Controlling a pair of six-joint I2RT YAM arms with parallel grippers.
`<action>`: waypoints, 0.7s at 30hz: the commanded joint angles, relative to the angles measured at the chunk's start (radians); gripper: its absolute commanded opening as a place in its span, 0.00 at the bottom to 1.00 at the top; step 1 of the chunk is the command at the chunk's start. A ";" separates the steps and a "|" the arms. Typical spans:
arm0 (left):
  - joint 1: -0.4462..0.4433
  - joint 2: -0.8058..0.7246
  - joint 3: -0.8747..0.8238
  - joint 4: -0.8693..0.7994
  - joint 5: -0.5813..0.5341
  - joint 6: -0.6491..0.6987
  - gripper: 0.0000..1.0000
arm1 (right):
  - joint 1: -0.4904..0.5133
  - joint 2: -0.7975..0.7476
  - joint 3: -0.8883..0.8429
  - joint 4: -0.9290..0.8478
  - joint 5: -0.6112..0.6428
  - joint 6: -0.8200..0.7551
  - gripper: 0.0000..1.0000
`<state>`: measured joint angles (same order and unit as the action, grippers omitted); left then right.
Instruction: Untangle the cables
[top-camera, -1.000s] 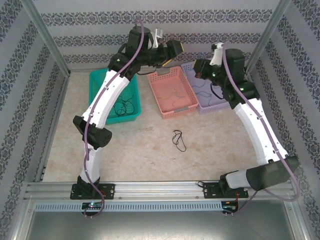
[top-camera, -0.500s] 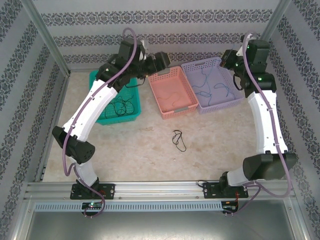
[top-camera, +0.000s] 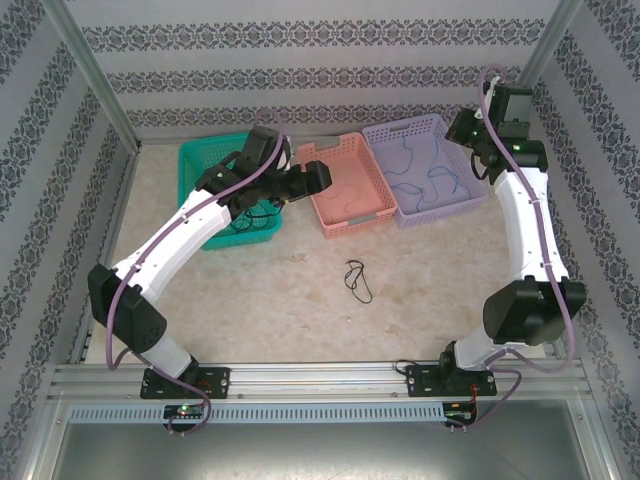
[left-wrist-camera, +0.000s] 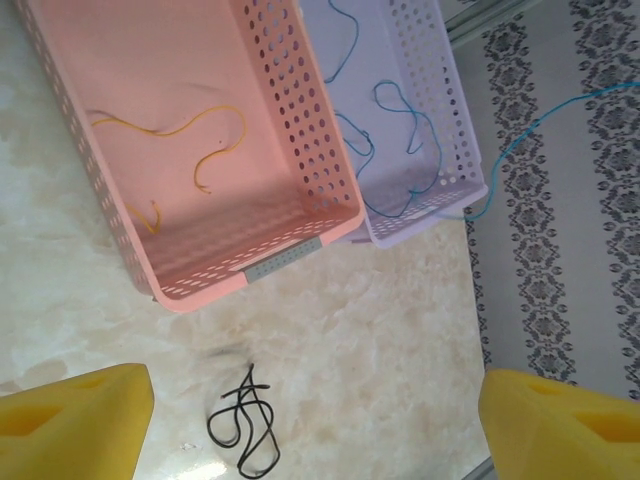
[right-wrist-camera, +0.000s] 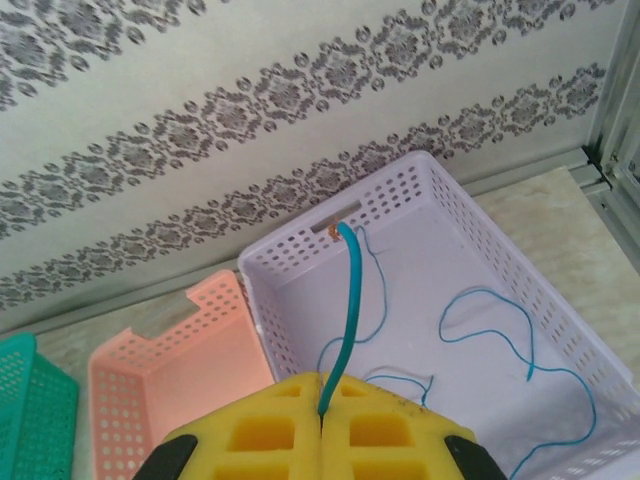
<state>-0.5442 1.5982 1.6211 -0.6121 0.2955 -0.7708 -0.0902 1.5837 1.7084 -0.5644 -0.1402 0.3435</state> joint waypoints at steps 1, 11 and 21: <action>-0.018 -0.028 -0.015 0.063 0.014 -0.008 0.84 | -0.027 0.126 0.029 -0.022 -0.045 -0.006 0.00; -0.027 -0.044 -0.027 0.041 -0.004 -0.029 0.81 | -0.051 0.653 0.460 -0.132 -0.223 0.043 0.11; -0.037 -0.097 -0.128 0.039 -0.016 -0.045 0.80 | -0.023 0.661 0.574 -0.197 -0.192 0.063 0.47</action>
<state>-0.5690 1.5375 1.5284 -0.5896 0.2905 -0.8017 -0.1307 2.3711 2.3219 -0.7490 -0.3531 0.4049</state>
